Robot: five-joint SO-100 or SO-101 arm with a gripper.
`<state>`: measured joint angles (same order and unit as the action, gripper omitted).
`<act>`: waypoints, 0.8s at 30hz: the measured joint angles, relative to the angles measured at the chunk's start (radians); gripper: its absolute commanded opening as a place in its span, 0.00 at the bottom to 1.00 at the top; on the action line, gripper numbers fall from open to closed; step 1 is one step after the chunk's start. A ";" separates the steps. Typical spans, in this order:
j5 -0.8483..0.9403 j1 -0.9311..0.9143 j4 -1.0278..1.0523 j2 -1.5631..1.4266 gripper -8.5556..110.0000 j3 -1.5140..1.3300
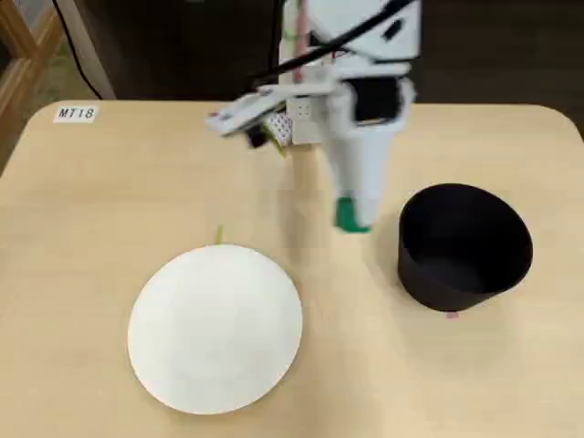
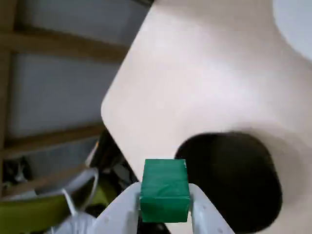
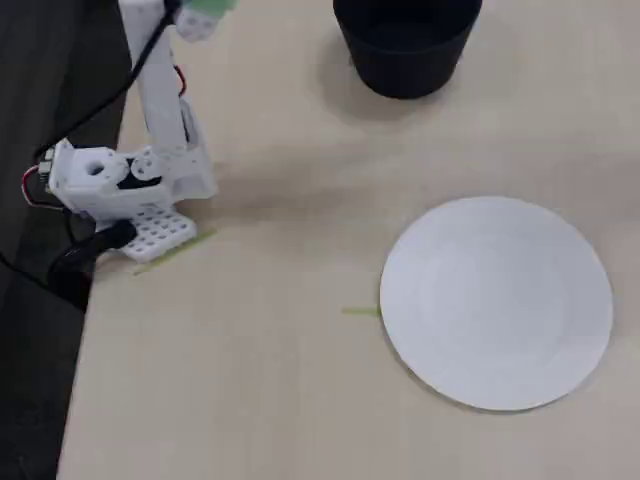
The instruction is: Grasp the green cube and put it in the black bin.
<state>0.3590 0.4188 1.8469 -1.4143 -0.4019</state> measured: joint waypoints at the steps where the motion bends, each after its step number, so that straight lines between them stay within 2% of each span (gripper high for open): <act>1: -0.012 0.052 0.000 -0.014 0.07 -0.029; 8: -0.081 0.259 0.000 -0.072 0.07 -0.272; 12: -0.083 0.272 0.000 -0.064 0.07 -0.368; 24: -0.121 0.268 -0.126 0.106 0.07 -0.377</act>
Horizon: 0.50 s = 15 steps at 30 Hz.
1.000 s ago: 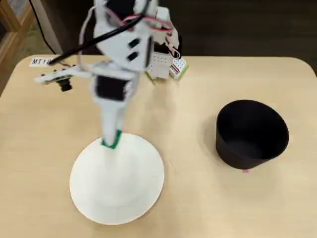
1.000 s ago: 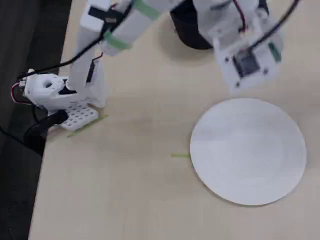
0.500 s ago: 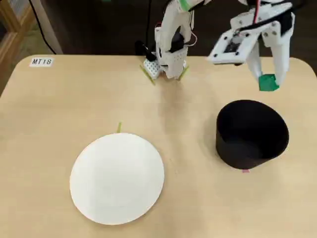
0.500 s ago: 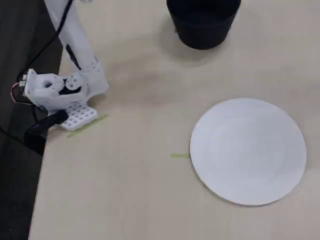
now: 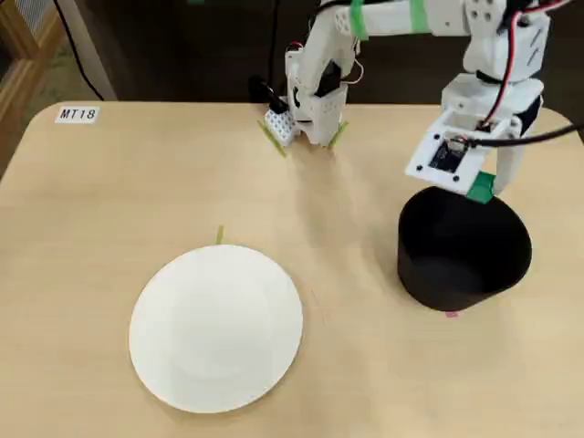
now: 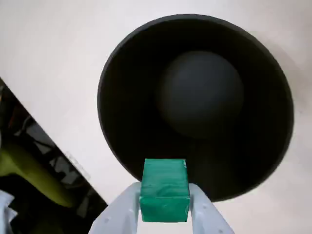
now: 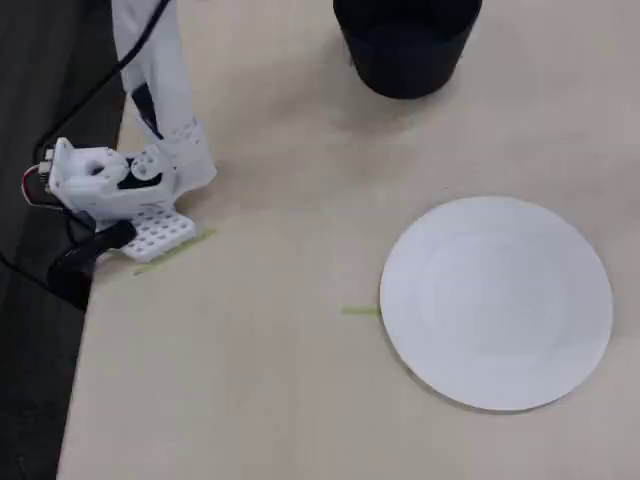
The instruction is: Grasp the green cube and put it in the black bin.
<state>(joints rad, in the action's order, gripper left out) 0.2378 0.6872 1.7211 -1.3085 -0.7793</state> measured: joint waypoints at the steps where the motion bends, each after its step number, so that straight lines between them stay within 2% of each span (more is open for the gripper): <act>1: -0.006 0.000 -0.009 0.003 0.08 0.000; 4: -0.023 0.000 -0.025 0.003 0.28 0.000; 6: -0.023 -0.003 -0.028 0.003 0.33 0.000; 8: -0.034 -0.008 -0.028 0.003 0.31 0.000; 11: -0.061 -0.025 -0.028 0.008 0.15 0.000; 12: -0.063 -0.031 -0.028 0.011 0.07 0.000; 15: -0.074 -0.048 -0.028 0.014 0.07 0.000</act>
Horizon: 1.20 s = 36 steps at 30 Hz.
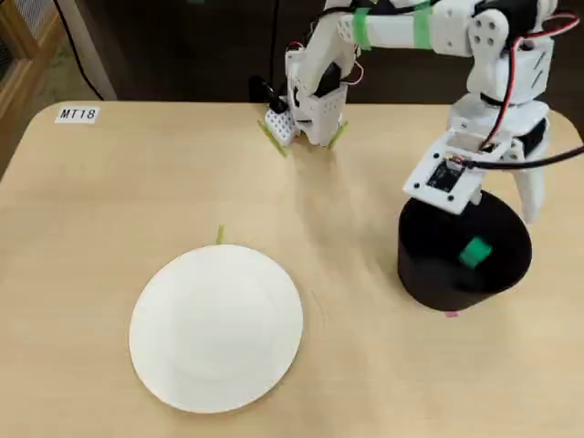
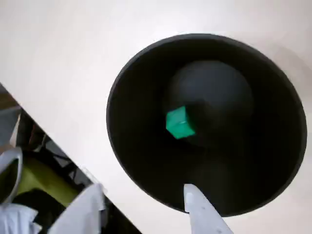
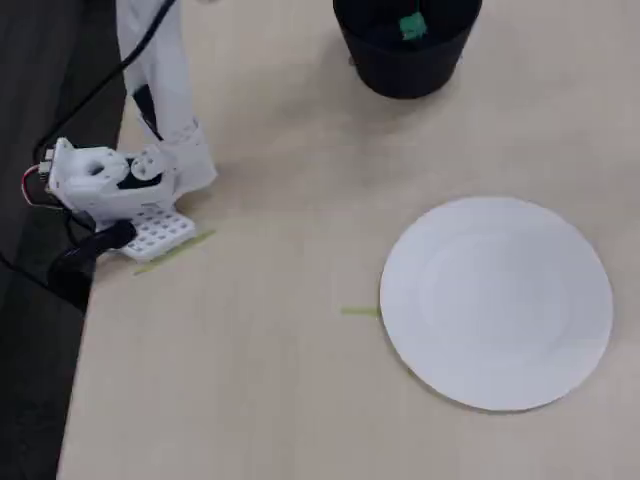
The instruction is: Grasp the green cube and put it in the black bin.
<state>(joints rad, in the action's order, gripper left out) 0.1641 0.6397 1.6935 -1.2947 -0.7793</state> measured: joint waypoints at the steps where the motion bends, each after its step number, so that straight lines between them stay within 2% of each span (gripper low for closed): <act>1: 0.000 -0.005 0.002 0.000 0.07 0.000; 5: -0.052 -0.064 0.037 -0.031 0.07 -0.009; 9: -0.121 -0.230 0.021 -0.267 0.07 -0.132; 12: -0.196 -0.394 -0.178 -0.606 0.07 -0.436; 15: -0.218 -0.472 -0.399 -0.963 0.07 -0.833; 18: -0.218 -0.486 -0.506 -1.197 0.07 -1.140; 22: -0.218 -0.518 -0.591 -1.361 0.07 -1.450; 36: -0.199 -0.595 -0.640 -1.710 0.07 -1.899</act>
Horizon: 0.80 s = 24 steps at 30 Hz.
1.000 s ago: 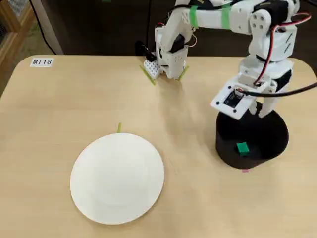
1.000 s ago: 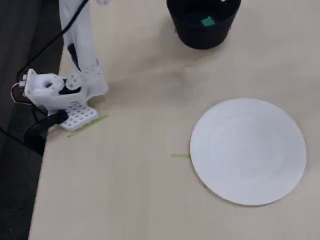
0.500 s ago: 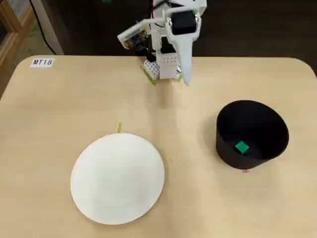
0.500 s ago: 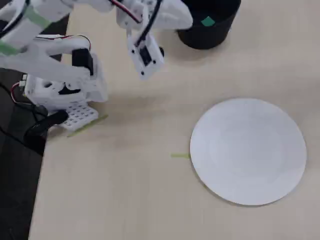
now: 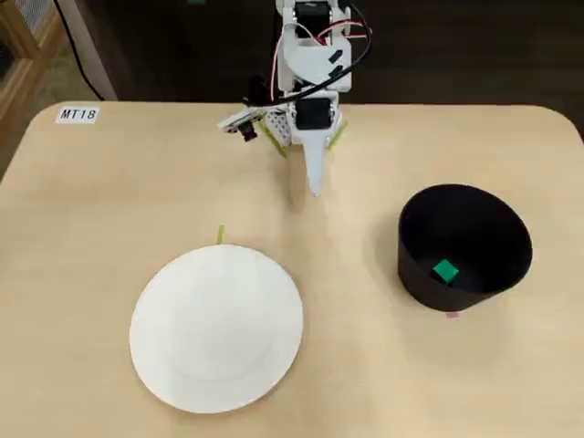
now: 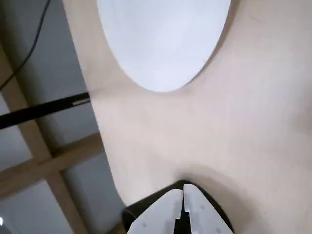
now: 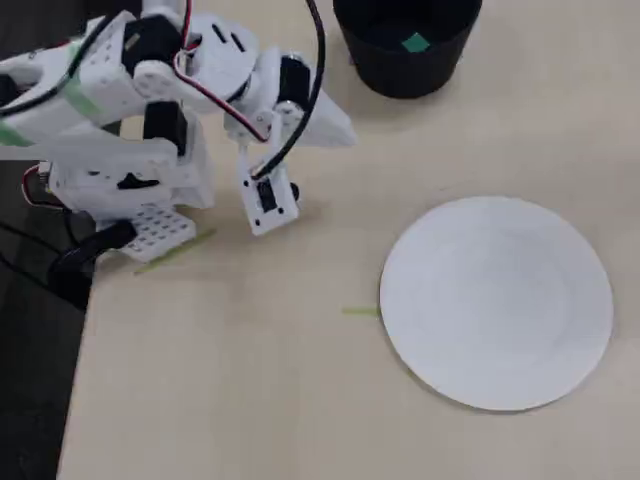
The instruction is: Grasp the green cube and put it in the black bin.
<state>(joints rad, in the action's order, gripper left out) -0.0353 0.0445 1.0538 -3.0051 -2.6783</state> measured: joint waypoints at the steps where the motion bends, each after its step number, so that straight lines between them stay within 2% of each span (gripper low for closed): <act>1: 0.000 -0.008 0.000 -0.031 0.07 -0.020; 7: -0.009 -0.015 0.044 -0.190 0.07 -0.133; 24: 0.052 -0.061 0.011 -0.190 0.07 -0.279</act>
<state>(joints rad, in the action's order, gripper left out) 0.0169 -0.0169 1.0646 -3.1953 -2.9575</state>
